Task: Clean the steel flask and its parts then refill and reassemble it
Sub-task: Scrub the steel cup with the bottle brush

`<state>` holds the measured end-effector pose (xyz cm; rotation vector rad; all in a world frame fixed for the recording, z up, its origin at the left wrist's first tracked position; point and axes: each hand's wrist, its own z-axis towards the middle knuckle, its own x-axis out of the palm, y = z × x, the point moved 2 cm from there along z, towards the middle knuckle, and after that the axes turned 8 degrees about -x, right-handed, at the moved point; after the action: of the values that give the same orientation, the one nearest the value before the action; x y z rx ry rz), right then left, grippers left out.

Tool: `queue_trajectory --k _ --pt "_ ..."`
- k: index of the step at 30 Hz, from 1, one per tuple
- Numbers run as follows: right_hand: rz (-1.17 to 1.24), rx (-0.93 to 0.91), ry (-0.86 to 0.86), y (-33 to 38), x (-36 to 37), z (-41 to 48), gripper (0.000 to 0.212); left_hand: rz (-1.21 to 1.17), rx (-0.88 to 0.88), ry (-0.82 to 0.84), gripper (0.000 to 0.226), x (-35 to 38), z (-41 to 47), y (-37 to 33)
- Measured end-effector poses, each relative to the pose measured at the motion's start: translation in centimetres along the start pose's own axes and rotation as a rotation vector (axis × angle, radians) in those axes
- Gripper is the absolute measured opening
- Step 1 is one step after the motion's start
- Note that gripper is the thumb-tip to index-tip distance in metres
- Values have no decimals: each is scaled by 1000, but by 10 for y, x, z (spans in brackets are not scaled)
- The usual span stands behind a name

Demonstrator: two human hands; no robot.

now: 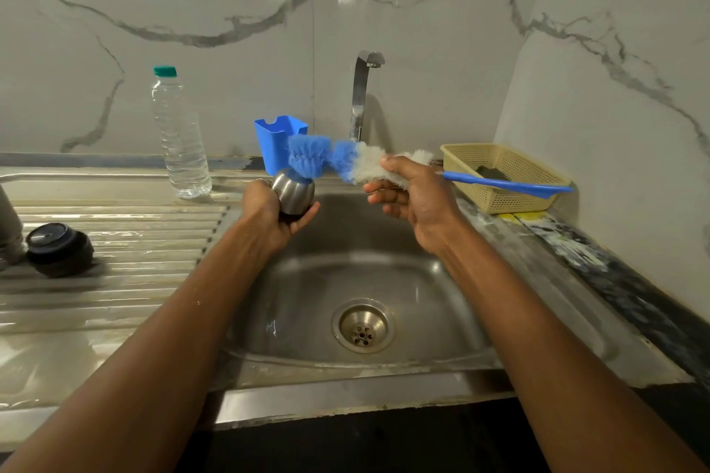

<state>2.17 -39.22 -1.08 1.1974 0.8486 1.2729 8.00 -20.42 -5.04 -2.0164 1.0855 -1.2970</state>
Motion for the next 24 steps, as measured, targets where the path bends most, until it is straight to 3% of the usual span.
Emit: queue_trajectory --k 6,10,15,21,24 --pt "43 24 -56 1 0 1 12 -35 -17 -3 39 -2 0 0" --pt "36 53 70 -10 9 -2 10 -44 -35 4 42 0 -1 3" --pt "81 50 -28 -1 -3 2 11 -57 -31 11 40 0 -2 1" --pt "55 83 125 -8 10 -1 9 -42 -20 16 39 0 -1 1" --pt "61 74 67 0 3 -1 11 -49 -7 11 36 -3 1 -2"
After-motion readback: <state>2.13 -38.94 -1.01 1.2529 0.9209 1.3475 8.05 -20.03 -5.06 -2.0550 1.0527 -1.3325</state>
